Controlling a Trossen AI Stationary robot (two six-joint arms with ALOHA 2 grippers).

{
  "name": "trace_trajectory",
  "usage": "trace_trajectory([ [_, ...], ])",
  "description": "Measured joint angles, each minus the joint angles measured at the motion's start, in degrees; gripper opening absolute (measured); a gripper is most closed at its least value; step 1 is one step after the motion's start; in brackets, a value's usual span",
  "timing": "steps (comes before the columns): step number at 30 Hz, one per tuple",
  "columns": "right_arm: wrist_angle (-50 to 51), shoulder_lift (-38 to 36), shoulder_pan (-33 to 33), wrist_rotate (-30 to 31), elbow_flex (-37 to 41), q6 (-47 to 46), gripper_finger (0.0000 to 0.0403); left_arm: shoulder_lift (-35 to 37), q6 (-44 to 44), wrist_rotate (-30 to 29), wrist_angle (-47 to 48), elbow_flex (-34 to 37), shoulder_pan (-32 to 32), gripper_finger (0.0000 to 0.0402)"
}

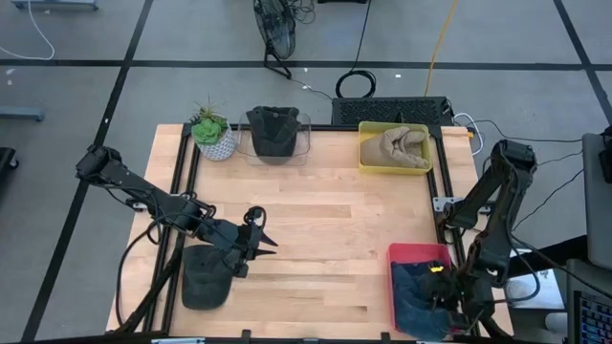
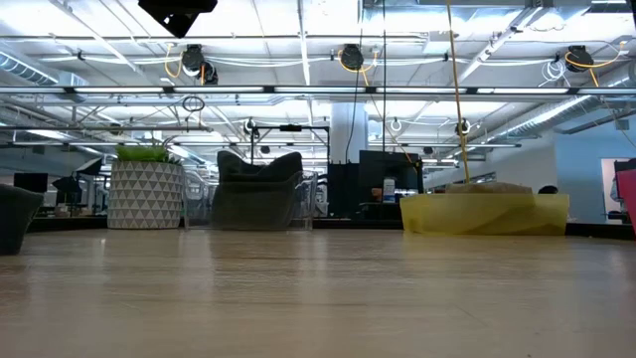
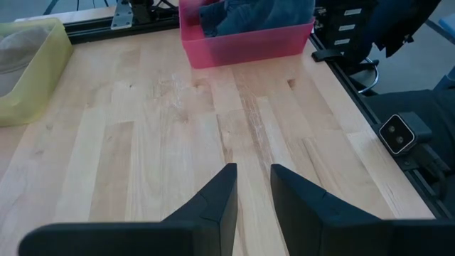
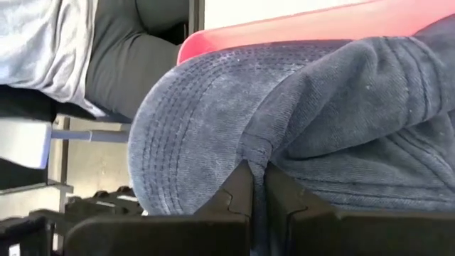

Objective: Pick & Place hat
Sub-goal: Put the blue cap into the pink bin

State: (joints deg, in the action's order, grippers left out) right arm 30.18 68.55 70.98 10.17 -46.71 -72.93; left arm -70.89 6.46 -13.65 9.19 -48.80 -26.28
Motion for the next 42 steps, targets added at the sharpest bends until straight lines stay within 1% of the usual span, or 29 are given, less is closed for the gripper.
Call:
trace_trajectory([
  [5,2.75,-3.16,-2.38,-2.72,0.08,0.50,0.0000,0.00,-0.30,0.00,-0.38,0.00,0.00,0.0097],
  [9,6.36,-4.94,-4.65,-2.92,0.08,3.85,0.0000,0.00,-0.42,-0.01,-0.75,0.00,0.00,0.0097],
  [14,4.80,-4.41,-6.19,-2.90,0.08,8.00,0.0000,0.00,-0.37,-0.02,-0.74,0.00,0.00,0.0097],
  [20,4.96,-3.23,-6.14,-2.90,0.26,7.73,0.0000,0.00,-0.35,-0.01,-0.71,0.00,0.00,0.0097],
  [26,-0.51,-3.25,-6.12,-3.27,3.97,2.79,0.0000,0.00,-0.50,-0.02,-0.71,0.00,0.00,0.0097],
  [32,-7.17,-3.32,-6.12,-6.87,9.06,-5.83,0.0008,0.00,-0.52,-0.02,-0.68,0.00,0.00,0.0097],
  [38,-14.53,-3.32,-6.14,-11.48,12.12,-10.48,0.0006,0.00,-0.33,-0.02,-0.70,0.00,0.00,0.0097],
  [42,-15.47,-3.90,-6.12,-13.57,12.29,-11.91,0.0006,0.00,-0.55,-0.02,-0.81,0.00,0.00,0.0097],
])
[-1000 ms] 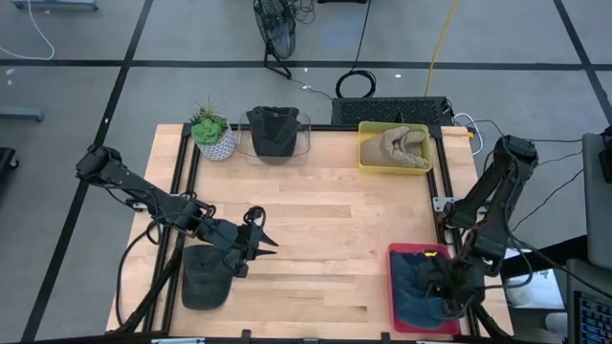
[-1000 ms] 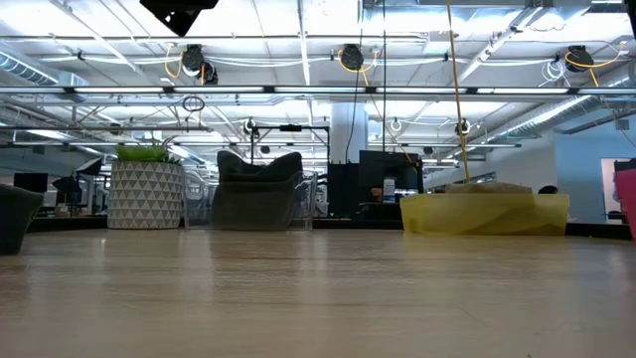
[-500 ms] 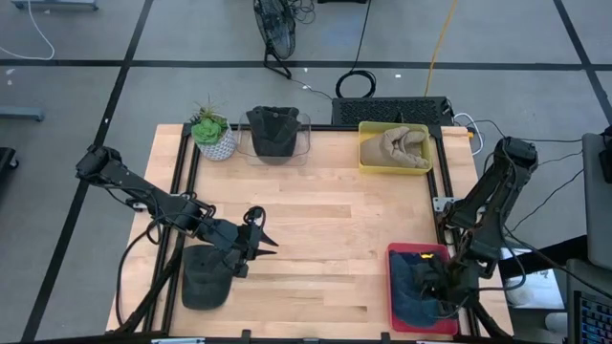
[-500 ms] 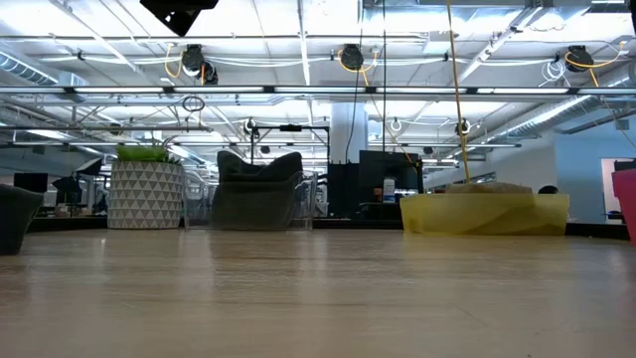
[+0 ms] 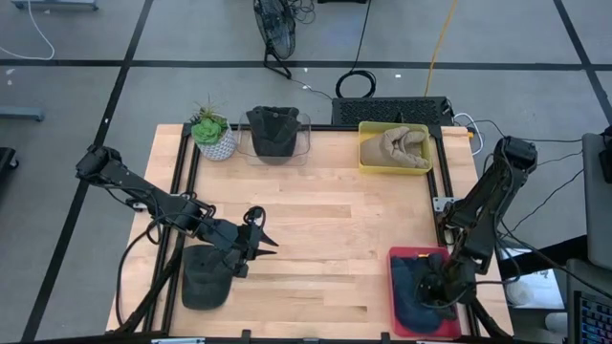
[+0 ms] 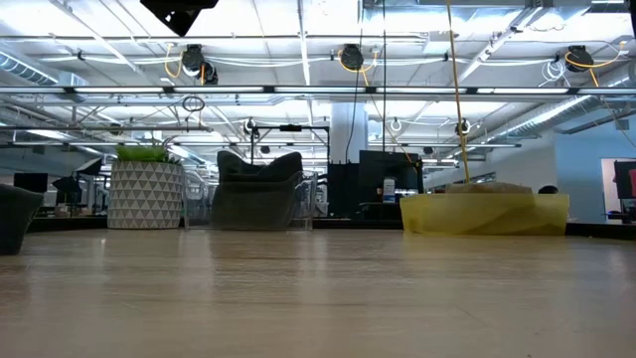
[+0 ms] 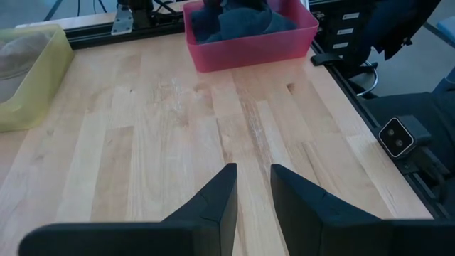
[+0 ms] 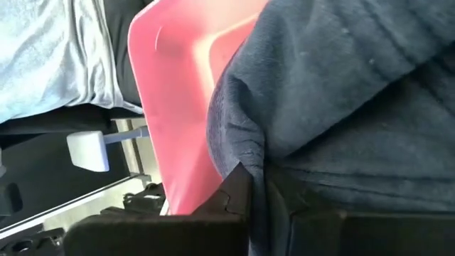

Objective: Pick & Place hat
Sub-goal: Put the blue cap into the pink bin

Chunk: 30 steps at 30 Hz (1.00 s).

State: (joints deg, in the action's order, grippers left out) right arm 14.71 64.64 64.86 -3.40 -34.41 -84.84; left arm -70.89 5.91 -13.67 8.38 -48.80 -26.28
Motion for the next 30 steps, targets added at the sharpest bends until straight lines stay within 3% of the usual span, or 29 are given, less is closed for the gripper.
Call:
trace_trajectory([
  [13,7.64,-4.20,-0.74,-0.82,-0.42,0.18,0.0001,0.00,-0.02,0.00,-0.13,0.00,0.00,0.0097],
  [30,6.69,-4.85,-0.79,11.09,-0.39,1.40,0.0003,0.00,-2.69,-1.11,0.62,-0.02,0.00,0.0097],
])
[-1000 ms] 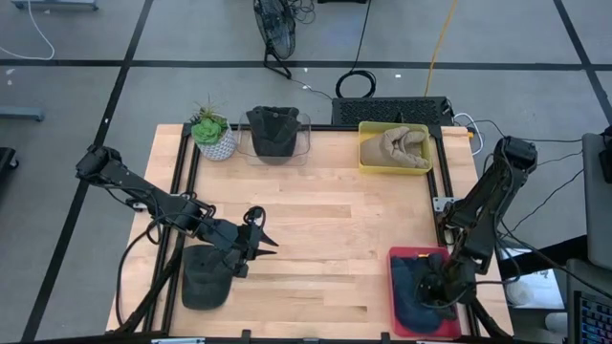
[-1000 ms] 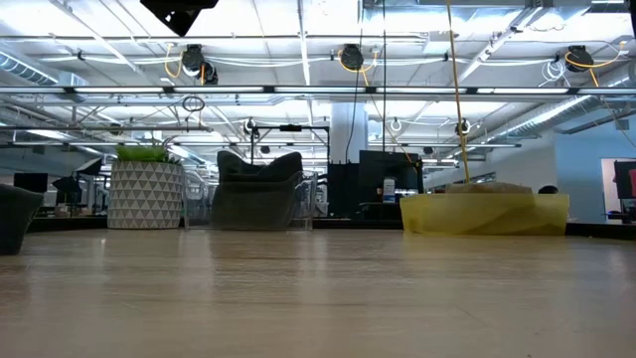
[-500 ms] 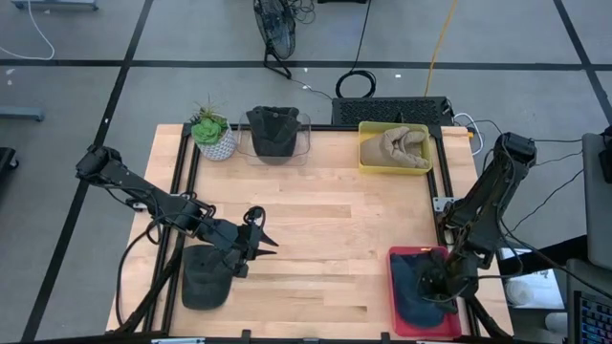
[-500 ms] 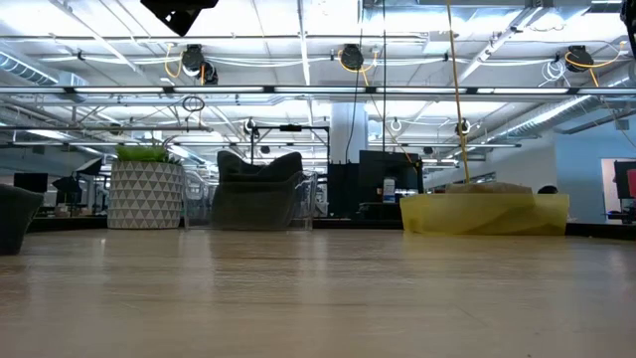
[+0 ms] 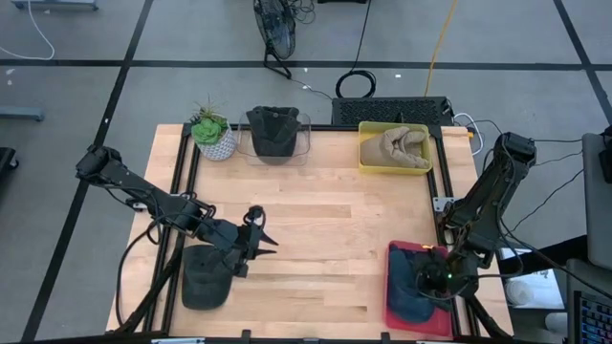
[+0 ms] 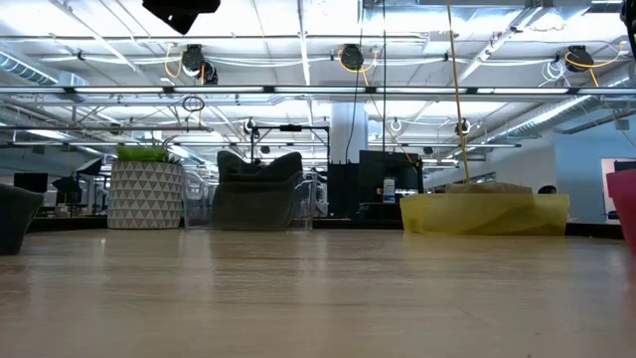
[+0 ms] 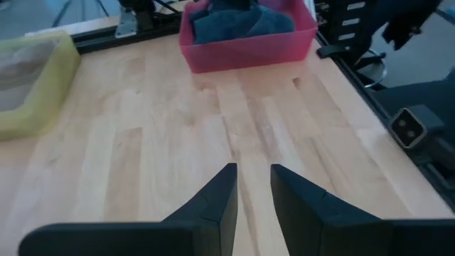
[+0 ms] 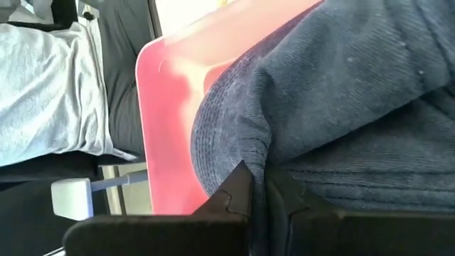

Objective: Pick & Place hat
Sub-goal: Put the blue cap into the pink bin

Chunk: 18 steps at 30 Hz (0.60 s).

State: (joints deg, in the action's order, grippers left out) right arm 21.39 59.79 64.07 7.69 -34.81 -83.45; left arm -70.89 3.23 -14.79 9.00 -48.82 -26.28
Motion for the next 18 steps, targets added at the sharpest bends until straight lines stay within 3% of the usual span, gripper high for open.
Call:
trace_trajectory([
  [7,1.50,1.30,0.00,-1.73,0.00,-5.47,0.0001,-0.27,0.48,-1.96,-0.23,-0.01,0.02,0.0097],
  [18,1.42,3.07,0.00,-1.88,-0.02,-5.55,0.0001,-4.70,1.00,-1.81,-0.36,-0.02,0.00,0.0097],
])
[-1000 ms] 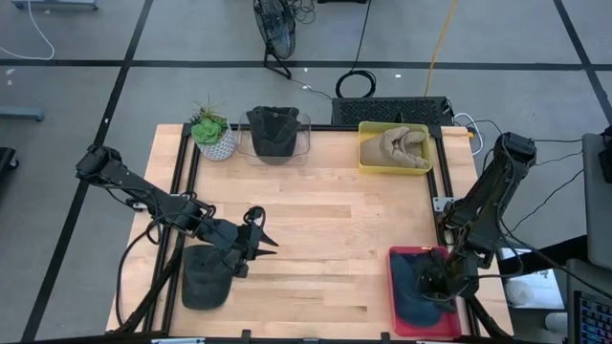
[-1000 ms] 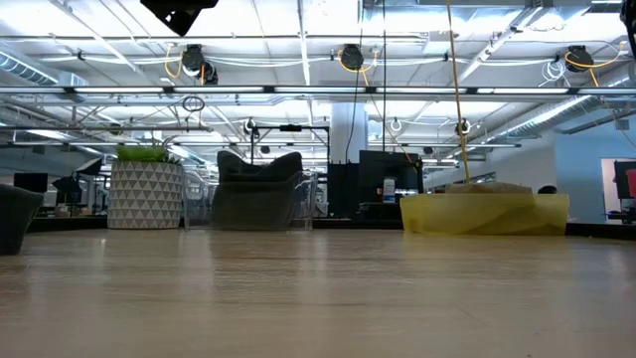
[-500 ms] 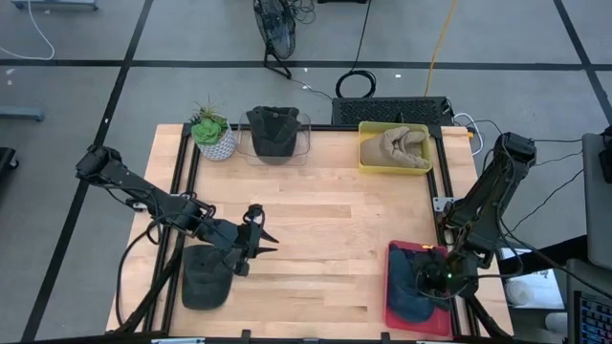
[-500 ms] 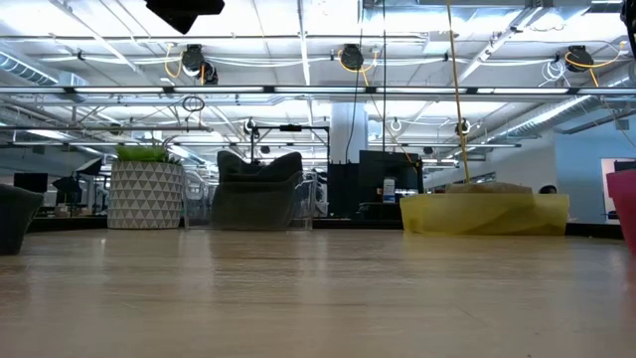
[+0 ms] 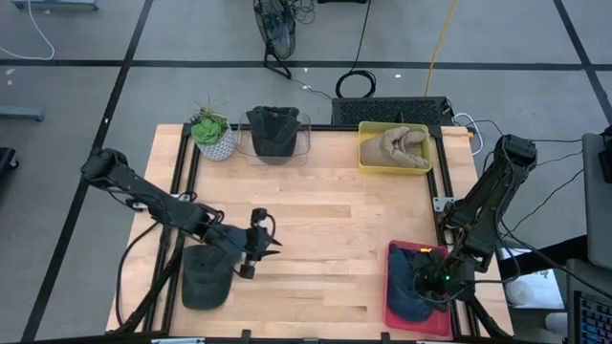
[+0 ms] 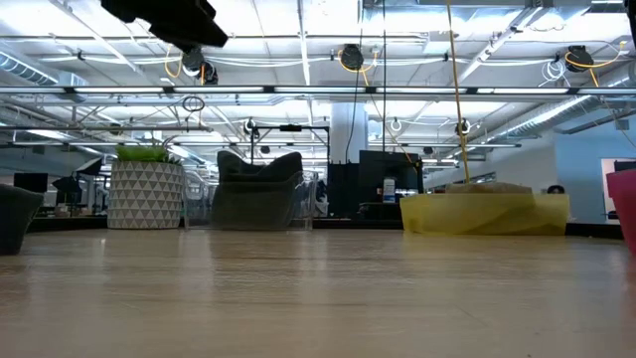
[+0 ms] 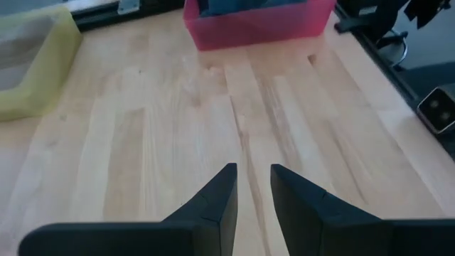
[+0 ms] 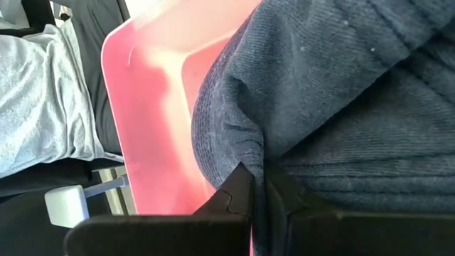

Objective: Pick & Place hat
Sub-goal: Put the blue cap into the pink bin

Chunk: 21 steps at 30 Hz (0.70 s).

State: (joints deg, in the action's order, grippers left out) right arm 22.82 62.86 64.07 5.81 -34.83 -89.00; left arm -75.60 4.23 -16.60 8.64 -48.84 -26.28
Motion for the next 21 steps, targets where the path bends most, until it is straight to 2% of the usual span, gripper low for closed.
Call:
trace_trajectory([
  [6,0.58,0.04,0.00,0.38,0.00,0.04,0.0001,-2.48,-0.04,0.02,-1.77,0.00,0.02,0.0097],
  [15,-0.23,-0.14,0.00,1.64,0.00,-0.68,0.0004,-3.95,-3.76,1.12,-10.89,0.00,0.18,0.0097],
  [21,-2.58,-1.46,-0.02,1.92,0.07,-0.21,0.0024,-3.95,-4.66,1.27,-12.39,0.00,0.34,0.0097],
])
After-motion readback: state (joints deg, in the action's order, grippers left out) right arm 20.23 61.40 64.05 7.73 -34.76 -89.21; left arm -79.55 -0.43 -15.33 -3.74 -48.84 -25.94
